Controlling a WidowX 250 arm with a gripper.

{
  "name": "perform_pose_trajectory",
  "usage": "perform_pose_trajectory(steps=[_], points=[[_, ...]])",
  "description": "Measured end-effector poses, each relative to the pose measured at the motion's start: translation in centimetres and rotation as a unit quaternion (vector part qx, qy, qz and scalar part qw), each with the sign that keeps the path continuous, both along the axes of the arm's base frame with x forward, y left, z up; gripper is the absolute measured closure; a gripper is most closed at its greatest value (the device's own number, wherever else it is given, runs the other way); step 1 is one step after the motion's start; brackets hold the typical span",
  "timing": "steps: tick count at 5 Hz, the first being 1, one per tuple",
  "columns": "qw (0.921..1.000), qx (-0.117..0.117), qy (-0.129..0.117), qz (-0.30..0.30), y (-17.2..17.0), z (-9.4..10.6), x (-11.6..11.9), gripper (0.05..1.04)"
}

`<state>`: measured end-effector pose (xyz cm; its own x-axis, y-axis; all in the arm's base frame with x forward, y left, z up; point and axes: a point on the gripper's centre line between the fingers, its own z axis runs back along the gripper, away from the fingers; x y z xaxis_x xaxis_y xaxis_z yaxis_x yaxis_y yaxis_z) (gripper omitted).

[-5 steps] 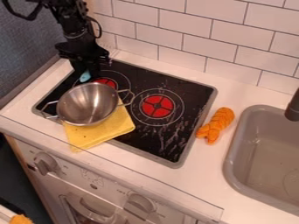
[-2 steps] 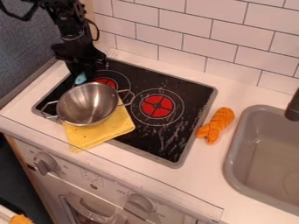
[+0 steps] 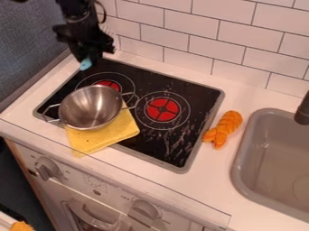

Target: Moving the spatula into the right side burner

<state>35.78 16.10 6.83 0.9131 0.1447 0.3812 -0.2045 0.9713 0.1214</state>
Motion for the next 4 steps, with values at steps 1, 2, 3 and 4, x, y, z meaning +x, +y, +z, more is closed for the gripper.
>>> perform_pose_trajectory(steps=[1,2,3,4], points=[[0.9997,0.0,-0.022,-0.006,-1.7,2.3,-0.1,0.749],[0.9989,0.003,-0.044,-0.013,-3.7,4.7,-1.2,0.749],[0.9978,-0.006,-0.059,-0.03,-6.2,6.0,-2.4,0.75],[0.9968,-0.02,-0.06,-0.049,-8.8,6.1,-4.1,0.75]])
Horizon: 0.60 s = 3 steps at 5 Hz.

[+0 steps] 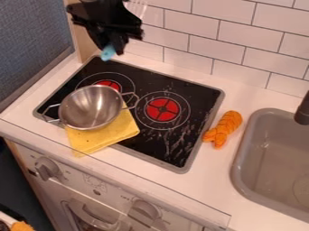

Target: Moving the spatula into the right side burner

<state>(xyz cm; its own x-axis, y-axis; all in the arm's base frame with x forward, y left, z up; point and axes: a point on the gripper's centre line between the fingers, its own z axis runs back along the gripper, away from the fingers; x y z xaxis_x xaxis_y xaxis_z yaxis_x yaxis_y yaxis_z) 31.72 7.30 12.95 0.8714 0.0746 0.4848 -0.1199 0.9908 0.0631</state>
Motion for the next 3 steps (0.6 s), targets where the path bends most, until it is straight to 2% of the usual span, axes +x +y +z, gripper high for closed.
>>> perform_pose_trajectory(steps=[1,3], points=[[0.9997,-0.006,0.003,-0.025,-2.2,-0.4,-1.1,0.749],[0.9966,-0.001,0.022,-0.079,-7.1,-2.8,-1.3,0.75]])
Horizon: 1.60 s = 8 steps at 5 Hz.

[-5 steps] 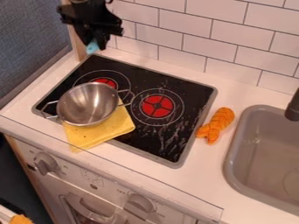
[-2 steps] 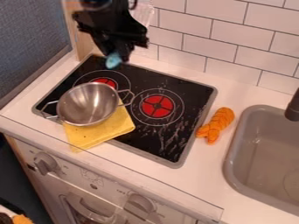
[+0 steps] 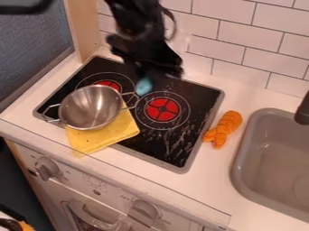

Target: Moving the spatula into the right side burner

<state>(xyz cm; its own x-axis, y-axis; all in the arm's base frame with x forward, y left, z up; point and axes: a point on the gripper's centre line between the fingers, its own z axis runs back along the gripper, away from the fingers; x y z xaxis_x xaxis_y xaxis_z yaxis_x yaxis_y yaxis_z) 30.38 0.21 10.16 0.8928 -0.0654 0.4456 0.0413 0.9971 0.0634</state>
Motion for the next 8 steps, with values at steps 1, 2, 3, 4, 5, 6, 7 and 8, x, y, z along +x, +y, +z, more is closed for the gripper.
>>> perform_pose_trajectory(steps=[1,2,3,4,5,6,7,8], points=[[0.9996,0.004,0.023,-0.018,-2.1,-1.9,0.1,0.75],[0.9994,0.008,0.032,-0.008,-3.1,-3.8,0.5,0.75],[0.9993,-0.014,0.033,-0.006,-4.0,-5.9,1.1,0.75],[0.9987,-0.007,0.048,-0.014,-4.5,-7.4,1.4,0.75],[0.998,-0.011,0.059,-0.018,-4.8,-8.8,1.7,0.75],[0.9982,-0.011,0.058,-0.013,-4.8,-8.9,1.9,0.682],[0.998,-0.028,0.056,-0.011,-5.2,-8.9,2.0,0.374],[0.9979,-0.013,0.063,-0.008,-4.9,-9.0,1.8,0.111]])
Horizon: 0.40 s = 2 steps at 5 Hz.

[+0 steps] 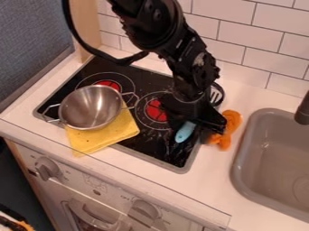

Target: Moving the spatula into the right side burner

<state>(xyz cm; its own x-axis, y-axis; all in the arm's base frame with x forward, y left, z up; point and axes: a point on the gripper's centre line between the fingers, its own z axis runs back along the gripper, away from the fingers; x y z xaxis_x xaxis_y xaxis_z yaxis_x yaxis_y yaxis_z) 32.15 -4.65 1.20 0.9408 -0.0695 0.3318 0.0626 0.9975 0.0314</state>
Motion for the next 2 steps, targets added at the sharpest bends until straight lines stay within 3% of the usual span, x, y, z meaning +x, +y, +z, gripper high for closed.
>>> perform_pose_trajectory(steps=[2], points=[[1.0,0.005,-0.004,-0.007,0.38,0.63,-0.63,0.083]])
